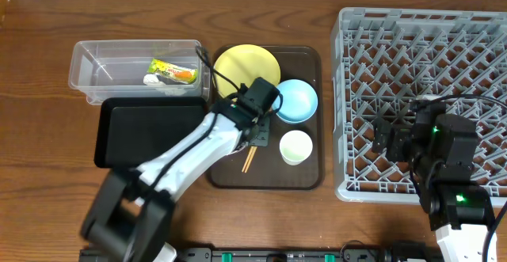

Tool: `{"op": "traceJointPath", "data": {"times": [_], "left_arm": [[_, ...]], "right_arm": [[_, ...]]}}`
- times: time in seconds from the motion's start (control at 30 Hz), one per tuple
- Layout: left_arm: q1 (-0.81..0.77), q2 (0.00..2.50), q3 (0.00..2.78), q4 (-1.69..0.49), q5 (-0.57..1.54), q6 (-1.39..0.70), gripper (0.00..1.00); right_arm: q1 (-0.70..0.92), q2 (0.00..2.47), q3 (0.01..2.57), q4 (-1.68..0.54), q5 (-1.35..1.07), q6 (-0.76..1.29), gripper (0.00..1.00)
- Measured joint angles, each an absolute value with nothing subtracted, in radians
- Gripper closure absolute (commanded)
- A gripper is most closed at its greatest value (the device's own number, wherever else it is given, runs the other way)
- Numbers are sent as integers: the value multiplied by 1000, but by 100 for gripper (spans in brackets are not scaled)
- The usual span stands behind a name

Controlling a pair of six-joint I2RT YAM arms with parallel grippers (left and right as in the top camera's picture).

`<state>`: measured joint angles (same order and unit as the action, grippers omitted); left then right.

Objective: Sort waste into correct bins and load items into the dishwasher rack
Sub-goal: 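Grasp rim of white rice bowl with left gripper and lift, then tip white bowl over black tray to pour out rice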

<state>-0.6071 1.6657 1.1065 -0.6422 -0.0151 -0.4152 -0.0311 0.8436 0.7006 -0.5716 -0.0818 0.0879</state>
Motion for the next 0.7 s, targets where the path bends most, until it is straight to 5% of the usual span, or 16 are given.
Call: {"op": "traceJointPath", "data": {"times": [0.3, 0.7], "left_arm": [[-436, 1436, 1106, -741, 112, -380, 94], [111, 1514, 1042, -770, 757, -78, 94]], "right_arm": [[-31, 844, 701, -572, -82, 88, 1], [-31, 844, 701, -580, -82, 88, 1]]}}
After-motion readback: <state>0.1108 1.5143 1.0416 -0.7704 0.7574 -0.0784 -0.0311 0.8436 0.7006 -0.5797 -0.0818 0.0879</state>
